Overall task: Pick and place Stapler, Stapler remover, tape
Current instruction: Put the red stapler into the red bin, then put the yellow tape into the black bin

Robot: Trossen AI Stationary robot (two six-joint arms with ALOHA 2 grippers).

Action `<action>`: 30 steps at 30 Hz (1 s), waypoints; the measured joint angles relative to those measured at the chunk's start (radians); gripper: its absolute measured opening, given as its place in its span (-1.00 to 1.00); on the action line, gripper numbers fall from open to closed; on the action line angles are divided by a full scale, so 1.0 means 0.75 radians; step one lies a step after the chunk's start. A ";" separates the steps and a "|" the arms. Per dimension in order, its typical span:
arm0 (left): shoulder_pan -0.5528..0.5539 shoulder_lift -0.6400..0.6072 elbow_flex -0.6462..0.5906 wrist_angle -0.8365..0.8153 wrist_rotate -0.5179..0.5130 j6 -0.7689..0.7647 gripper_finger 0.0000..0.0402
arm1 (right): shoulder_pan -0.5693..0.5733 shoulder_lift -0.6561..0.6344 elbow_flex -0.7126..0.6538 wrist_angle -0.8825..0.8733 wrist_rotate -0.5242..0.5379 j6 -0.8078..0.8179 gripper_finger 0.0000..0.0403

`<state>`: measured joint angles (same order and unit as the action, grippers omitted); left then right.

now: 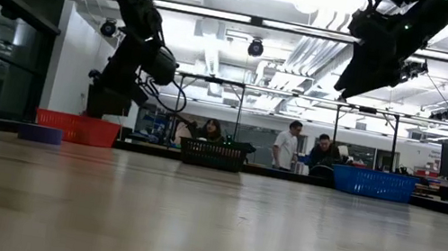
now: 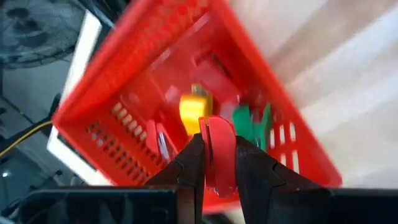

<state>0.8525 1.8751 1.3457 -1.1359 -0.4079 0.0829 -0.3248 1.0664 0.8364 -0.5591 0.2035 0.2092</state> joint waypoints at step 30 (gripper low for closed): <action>0.025 -0.015 0.011 0.076 0.018 0.025 0.02 | 0.000 0.000 0.000 -0.001 0.034 0.060 0.27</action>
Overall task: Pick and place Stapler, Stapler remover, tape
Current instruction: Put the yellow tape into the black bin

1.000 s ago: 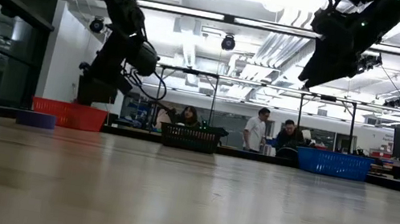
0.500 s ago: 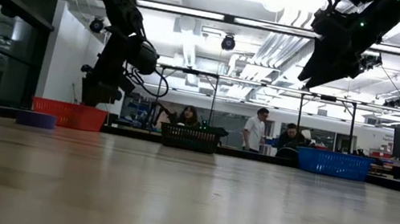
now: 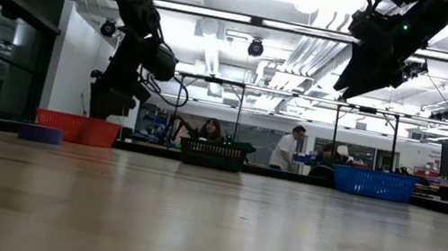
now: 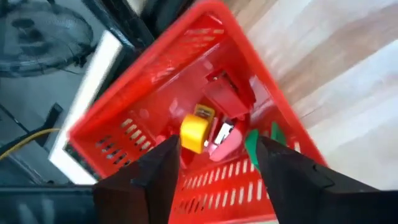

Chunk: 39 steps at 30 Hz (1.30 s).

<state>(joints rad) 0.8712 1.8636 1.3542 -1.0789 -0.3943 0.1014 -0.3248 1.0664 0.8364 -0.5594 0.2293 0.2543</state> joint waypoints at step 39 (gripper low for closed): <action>-0.610 -0.758 -0.592 0.071 0.717 0.193 0.11 | 0.000 0.000 0.000 -0.107 0.001 -0.108 0.27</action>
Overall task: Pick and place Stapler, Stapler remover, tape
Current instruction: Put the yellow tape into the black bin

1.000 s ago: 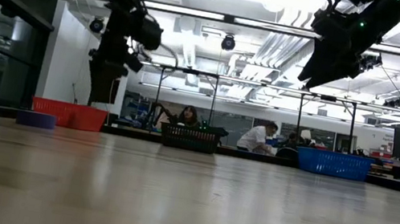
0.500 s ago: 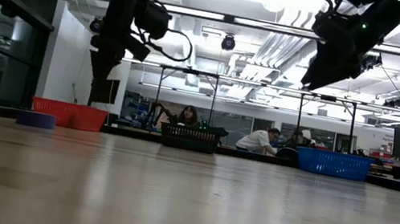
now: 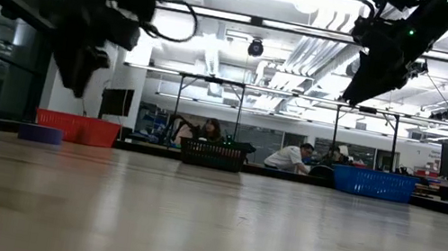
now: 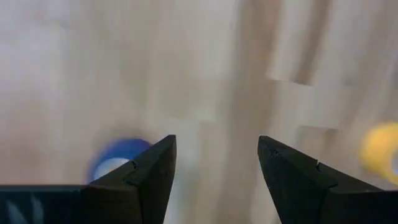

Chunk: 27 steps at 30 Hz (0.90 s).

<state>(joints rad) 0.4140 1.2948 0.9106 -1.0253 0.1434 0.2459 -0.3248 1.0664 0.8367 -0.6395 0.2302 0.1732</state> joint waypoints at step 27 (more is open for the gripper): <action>-1.154 -0.152 -0.205 0.024 -0.061 -1.892 0.11 | 0.000 0.000 0.000 0.000 -0.021 -0.057 0.27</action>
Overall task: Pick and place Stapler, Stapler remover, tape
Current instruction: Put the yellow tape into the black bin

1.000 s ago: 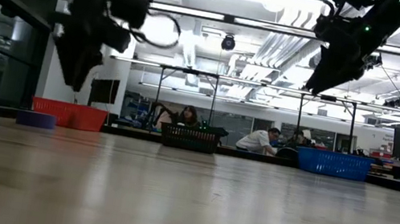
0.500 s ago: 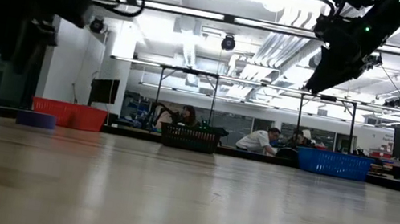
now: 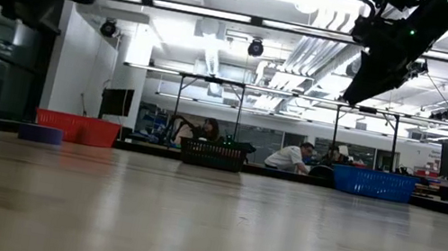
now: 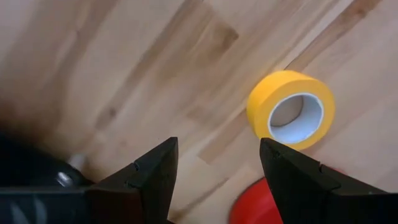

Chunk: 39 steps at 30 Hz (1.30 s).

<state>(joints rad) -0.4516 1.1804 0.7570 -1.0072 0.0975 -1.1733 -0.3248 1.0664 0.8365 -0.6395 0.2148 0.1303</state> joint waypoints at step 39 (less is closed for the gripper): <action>-0.184 0.393 0.001 0.373 0.043 -0.541 -0.76 | 0.001 0.001 0.000 -0.010 -0.102 -0.036 0.27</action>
<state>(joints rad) -0.5900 1.4753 0.7575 -0.7273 0.1300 -1.5791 -0.3244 1.0668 0.8366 -0.6473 0.1383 0.1036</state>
